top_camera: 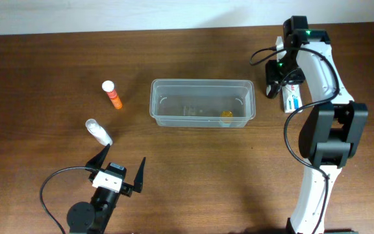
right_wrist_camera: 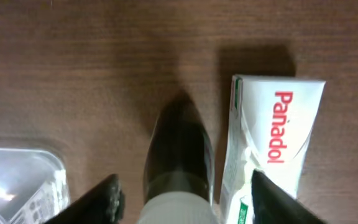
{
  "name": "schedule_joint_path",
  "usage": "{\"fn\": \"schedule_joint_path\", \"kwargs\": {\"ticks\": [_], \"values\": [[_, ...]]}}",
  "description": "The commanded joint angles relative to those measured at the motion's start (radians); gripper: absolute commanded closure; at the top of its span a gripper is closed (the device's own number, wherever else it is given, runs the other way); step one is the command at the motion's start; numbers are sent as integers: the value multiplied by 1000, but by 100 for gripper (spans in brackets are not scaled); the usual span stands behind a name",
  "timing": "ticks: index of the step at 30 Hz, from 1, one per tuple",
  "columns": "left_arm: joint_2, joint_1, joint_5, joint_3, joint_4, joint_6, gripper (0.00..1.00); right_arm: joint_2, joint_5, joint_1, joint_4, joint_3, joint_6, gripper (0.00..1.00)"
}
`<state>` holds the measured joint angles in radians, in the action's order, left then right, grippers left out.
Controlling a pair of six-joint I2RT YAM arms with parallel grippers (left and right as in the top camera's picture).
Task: Pack container
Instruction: 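Lower the right gripper and grasp the dark brown bottle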
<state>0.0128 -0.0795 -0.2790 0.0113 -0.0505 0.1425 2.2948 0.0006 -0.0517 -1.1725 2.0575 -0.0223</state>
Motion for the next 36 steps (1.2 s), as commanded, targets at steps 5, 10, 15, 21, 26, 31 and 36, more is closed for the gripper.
{"fn": "schedule_joint_path", "kwargs": {"ticks": [5,10,15,21,26,31,36], "values": [[-8,-5,7,-2,-7,13,1,10,8,-2,3,-6,21,49],[-8,-5,6,-2,-7,13,1,11,8,-2,3,-6,31,51],[-8,-5,7,-2,-7,13,1,14,8,-2,2,-6,35,56],[-8,-5,7,-2,-7,13,1,18,8,-2,3,-6,57,58],[-8,-5,7,-2,-7,13,1,18,8,-2,1,-6,58,64],[-8,-5,7,-2,-7,13,1,18,8,-2,2,-6,65,65],[-8,-5,7,-2,-7,13,0,18,8,-2,2,-6,65,70]]}}
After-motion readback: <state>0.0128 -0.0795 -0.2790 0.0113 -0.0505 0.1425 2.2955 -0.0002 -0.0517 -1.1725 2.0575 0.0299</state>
